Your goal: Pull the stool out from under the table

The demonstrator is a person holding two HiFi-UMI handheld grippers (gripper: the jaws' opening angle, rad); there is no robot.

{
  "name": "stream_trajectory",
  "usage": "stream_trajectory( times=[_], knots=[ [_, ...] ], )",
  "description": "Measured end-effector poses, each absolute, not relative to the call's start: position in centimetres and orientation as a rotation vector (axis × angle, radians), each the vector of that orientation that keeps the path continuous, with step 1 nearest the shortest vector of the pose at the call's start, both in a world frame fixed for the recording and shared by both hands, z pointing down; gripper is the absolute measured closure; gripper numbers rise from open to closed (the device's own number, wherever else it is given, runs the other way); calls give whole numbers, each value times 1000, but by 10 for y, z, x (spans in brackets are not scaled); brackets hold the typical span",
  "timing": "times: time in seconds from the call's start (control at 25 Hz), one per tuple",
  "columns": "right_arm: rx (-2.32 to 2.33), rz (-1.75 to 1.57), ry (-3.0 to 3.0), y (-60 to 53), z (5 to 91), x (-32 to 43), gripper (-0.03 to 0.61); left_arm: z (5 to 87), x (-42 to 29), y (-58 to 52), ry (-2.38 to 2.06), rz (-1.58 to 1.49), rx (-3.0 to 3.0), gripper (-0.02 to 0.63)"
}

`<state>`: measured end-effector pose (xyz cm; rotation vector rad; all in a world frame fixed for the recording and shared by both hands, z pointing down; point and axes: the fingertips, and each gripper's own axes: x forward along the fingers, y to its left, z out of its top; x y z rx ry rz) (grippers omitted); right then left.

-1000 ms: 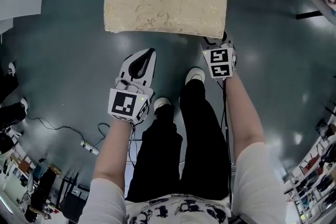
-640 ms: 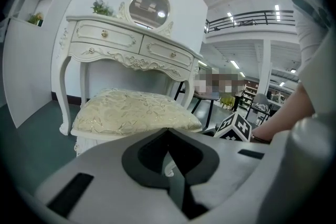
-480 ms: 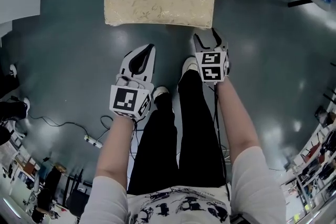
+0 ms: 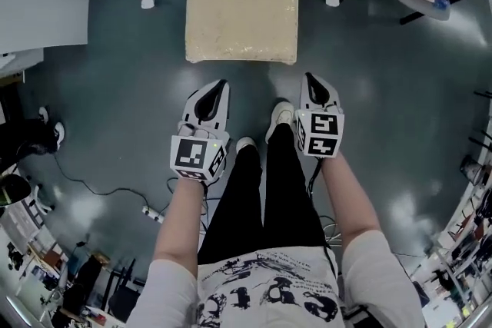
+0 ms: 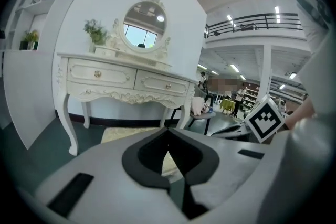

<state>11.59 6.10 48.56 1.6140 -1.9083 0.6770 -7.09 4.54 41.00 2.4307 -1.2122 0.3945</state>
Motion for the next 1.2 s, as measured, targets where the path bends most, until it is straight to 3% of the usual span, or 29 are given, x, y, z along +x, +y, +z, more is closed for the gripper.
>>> stream_trajectory(
  times=[0.4,0.68,0.92,1.2],
  knots=[
    [1804,311,-2138,38,217,108,561,198,-87,24,-1306,235,2587,597],
    [1886,175,-2273,61,79,78,563,80,-106,51,-1371,149,2699,598],
    [1945,56,-2371,84,1,65,563,-3,-120,63,-1434,-3,2782,597],
    [1967,44,-2386,114,-11,66,563,-30,-130,91,-1458,-59,2795,597]
  ],
)
